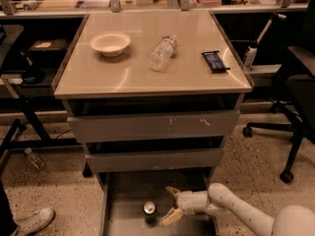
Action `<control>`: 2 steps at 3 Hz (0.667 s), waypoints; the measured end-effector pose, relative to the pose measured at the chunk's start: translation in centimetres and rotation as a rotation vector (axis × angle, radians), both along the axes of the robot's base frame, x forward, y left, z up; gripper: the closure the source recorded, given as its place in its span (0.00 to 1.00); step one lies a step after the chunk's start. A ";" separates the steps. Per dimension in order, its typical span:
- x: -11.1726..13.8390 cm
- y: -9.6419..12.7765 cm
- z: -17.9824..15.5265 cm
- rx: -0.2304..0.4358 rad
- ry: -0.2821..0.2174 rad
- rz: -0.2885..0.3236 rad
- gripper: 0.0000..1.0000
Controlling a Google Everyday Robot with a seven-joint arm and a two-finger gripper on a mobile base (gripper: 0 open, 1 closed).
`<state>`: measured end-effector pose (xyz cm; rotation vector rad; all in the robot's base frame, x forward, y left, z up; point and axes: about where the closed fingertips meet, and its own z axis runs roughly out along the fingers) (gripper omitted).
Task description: Pick green can from bottom drawer and place on counter
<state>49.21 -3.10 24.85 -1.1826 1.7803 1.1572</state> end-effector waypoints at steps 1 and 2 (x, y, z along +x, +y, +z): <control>0.0 0.0 -0.2 0.001 0.002 -0.003 0.00; -0.7 1.6 -1.0 0.001 -0.013 0.017 0.00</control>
Offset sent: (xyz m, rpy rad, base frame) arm -0.0155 0.0359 -0.0206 -0.0063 -0.0406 0.0383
